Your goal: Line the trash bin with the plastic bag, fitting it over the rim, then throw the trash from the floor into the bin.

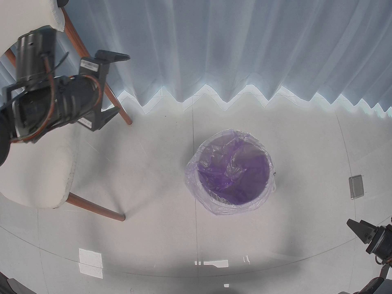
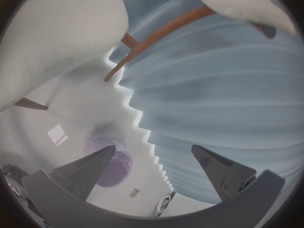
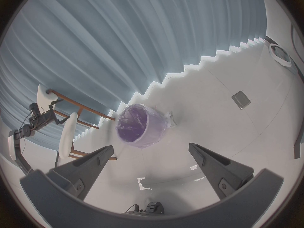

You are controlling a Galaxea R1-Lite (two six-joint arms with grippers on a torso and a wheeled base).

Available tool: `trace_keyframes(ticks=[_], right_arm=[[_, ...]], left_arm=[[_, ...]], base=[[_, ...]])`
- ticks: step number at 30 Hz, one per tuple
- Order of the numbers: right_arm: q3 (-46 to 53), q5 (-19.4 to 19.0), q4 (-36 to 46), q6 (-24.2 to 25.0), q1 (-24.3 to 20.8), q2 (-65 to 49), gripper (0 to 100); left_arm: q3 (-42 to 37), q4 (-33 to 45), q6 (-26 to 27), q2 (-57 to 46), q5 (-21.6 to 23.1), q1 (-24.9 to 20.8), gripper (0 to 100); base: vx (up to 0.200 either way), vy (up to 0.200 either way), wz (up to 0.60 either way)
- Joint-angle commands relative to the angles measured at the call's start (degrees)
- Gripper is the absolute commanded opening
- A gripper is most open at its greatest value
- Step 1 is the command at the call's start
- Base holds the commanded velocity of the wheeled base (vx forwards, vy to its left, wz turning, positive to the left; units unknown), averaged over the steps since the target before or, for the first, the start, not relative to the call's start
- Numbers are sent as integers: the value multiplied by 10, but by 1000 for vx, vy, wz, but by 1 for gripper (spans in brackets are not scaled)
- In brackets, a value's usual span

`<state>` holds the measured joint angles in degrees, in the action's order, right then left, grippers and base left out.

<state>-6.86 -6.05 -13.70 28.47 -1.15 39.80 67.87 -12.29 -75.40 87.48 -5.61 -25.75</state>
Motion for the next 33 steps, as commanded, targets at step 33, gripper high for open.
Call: trace_keyframes(ticks=[33], right_arm=[[-245, 1, -240, -107, -86, 643, 100]], left_arm=[[-428, -296, 303, -252, 90, 125, 100]], base=[[0, 0, 0]])
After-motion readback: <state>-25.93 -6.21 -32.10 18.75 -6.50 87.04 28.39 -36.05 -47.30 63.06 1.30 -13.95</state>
